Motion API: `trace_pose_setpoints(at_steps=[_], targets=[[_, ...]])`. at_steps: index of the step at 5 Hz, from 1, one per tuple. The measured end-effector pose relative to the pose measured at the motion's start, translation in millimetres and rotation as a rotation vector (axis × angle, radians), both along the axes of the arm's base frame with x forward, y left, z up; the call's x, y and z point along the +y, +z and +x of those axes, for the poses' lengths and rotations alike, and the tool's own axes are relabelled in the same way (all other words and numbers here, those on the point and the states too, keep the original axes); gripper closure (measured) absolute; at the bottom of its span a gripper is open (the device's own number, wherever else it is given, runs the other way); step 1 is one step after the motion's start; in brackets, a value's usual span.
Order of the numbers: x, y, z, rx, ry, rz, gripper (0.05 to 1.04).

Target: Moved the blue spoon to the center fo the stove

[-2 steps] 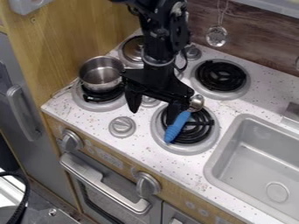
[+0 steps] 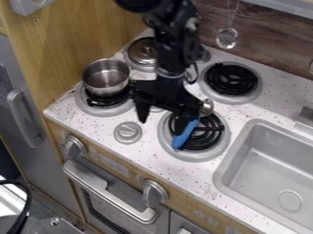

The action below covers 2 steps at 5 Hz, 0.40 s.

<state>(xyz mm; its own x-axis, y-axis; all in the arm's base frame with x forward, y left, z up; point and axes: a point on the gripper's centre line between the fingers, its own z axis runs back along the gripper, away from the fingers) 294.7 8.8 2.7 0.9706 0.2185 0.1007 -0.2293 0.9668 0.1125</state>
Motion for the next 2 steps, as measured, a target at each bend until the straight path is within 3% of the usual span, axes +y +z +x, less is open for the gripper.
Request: trace_pose_setpoints(at_steps=[1,2], targets=[[-8.2,-25.4,38.4,-0.094,-0.112,-0.056,0.085],[-9.5,-43.5,65.0,-0.118,-0.173,-0.053,0.085]])
